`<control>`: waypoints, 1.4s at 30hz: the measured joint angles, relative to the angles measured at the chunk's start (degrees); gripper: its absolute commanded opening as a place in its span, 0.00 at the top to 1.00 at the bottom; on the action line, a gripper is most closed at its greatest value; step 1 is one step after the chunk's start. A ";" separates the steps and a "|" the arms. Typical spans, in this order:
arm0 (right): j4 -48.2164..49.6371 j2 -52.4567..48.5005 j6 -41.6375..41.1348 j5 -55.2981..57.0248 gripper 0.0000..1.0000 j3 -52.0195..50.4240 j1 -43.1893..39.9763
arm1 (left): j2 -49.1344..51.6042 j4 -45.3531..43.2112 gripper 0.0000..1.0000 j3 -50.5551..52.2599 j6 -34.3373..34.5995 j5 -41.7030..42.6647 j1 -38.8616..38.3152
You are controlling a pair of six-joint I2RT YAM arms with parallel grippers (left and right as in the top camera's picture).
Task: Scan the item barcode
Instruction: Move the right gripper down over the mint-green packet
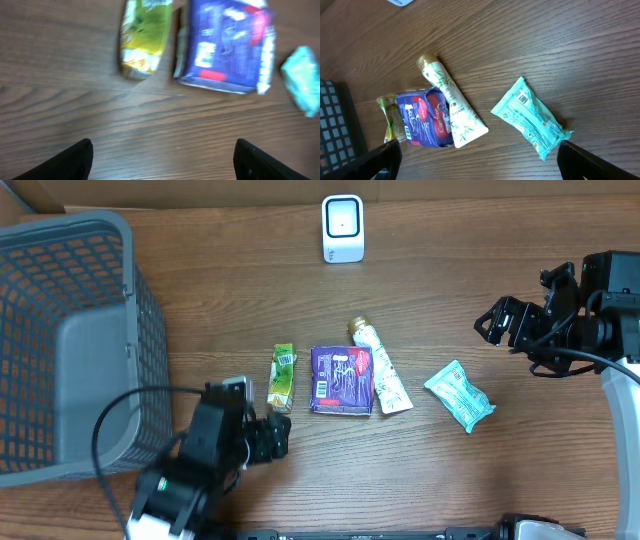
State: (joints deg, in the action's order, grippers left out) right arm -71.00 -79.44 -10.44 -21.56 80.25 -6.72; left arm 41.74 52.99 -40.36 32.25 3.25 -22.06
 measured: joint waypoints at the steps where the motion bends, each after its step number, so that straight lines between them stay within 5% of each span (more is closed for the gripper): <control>1: 0.00 -0.13 -0.04 0.02 0.00 0.00 0.00 | -2.01 0.33 0.18 0.02 1.11 -0.83 -1.46; 9: 0.24 -2.99 0.17 0.00 0.00 -1.95 0.00 | -5.70 5.44 0.16 0.42 7.10 -7.91 -6.84; 14: -0.09 -3.72 2.14 -0.39 0.00 -4.07 0.00 | -5.68 -1.84 0.22 0.61 -1.95 -7.43 -6.84; 15: -0.17 -3.72 2.60 -0.57 0.00 -4.09 0.00 | -5.68 -2.64 0.02 0.61 -4.28 -7.30 -6.84; 22: -0.37 -3.72 3.93 -0.79 0.00 -4.11 0.00 | -5.68 -2.45 0.00 0.61 -15.28 -9.07 -6.84; 42: 4.17 -3.72 -1.22 3.54 0.00 -11.76 0.00 | -5.68 -1.97 0.00 0.61 -18.95 -9.97 -6.84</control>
State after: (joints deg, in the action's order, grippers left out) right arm -66.83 -83.15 -11.66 -18.02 68.49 -6.72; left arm 36.05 51.03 -39.75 13.30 -6.72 -28.91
